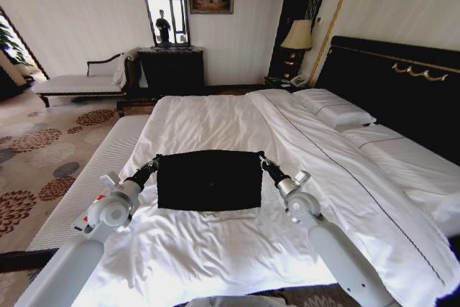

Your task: Fold the clothes on the bed.

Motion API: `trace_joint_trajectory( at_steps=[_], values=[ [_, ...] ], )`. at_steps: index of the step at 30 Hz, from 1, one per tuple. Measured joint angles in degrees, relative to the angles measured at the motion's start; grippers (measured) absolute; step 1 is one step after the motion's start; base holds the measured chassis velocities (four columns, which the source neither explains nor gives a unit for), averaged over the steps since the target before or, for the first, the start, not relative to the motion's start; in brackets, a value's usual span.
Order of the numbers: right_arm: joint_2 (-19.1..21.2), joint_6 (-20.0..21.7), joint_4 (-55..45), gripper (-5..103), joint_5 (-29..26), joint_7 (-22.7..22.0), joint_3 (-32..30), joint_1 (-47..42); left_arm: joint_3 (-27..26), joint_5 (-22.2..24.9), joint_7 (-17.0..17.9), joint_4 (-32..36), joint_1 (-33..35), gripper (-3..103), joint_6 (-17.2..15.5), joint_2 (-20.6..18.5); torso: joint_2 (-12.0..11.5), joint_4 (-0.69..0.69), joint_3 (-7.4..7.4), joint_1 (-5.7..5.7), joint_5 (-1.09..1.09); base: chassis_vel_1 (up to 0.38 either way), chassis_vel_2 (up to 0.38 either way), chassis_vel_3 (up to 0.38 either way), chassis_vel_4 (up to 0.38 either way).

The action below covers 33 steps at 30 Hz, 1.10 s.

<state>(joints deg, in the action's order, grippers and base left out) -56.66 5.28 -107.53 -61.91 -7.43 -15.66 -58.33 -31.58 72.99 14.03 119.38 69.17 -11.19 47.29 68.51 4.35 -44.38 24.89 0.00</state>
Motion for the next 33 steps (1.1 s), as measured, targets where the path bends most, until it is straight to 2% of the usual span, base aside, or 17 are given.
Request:
trace_joint_trajectory(
  at_steps=[6, 10, 14, 20, 24, 29, 33],
  values=[
    [1.77, 0.69, -5.42, 1, -0.18, -2.39, -3.12, -1.93, -7.56, 0.53, -0.08, 6.89, 6.97, 1, 0.33, -0.82, 0.00, -0.02, 0.00, 0.00, 0.00, 0.000, 0.000, 0.000, 0.000],
    [2.07, 0.81, -6.88, 1, -0.16, -2.63, -3.75, -2.77, -8.87, -0.22, -0.20, 8.00, 8.84, 1, 0.67, -0.31, 0.00, -0.01, 0.00, 0.00, 0.00, 0.000, 0.000, 0.000, 0.000],
    [2.88, 1.99, -13.07, 1, -0.33, -4.23, -6.35, -8.15, -13.20, -2.45, -1.65, 11.57, 16.09, 1, 1.27, 3.07, 0.00, -0.02, 0.00, 0.00, -0.01, 0.000, 0.000, 0.000, 0.000],
    [3.53, 4.33, -19.51, 1, -3.48, -7.65, -10.48, -14.04, -16.16, -3.51, -2.04, 15.60, 22.29, 1, 1.40, 7.22, 0.01, 0.00, 0.01, -0.01, 0.00, 0.000, 0.000, 0.000, 0.000],
    [3.71, 5.53, -24.58, 1, -5.05, -9.69, -14.66, -20.04, -18.41, -6.00, -3.36, 19.37, 31.28, 1, 2.12, 10.88, 0.00, -0.02, 0.01, -0.01, 0.00, 0.000, 0.000, 0.000, 0.000],
    [2.75, 5.59, -28.03, 1, -5.16, -10.49, -17.32, -24.53, -20.46, -7.99, -4.19, 20.74, 37.76, 1, 3.21, 12.68, 0.01, -0.03, 0.01, -0.01, -0.01, 0.000, 0.000, 0.000, 0.000],
    [1.89, 6.31, -30.33, 1, -3.87, -10.80, -18.05, -28.23, -21.10, -9.73, -3.24, 21.53, 40.40, 1, 2.86, 12.85, 0.00, 0.01, 0.00, -0.01, 0.01, 0.000, 0.000, 0.000, 0.000]
  ],
)
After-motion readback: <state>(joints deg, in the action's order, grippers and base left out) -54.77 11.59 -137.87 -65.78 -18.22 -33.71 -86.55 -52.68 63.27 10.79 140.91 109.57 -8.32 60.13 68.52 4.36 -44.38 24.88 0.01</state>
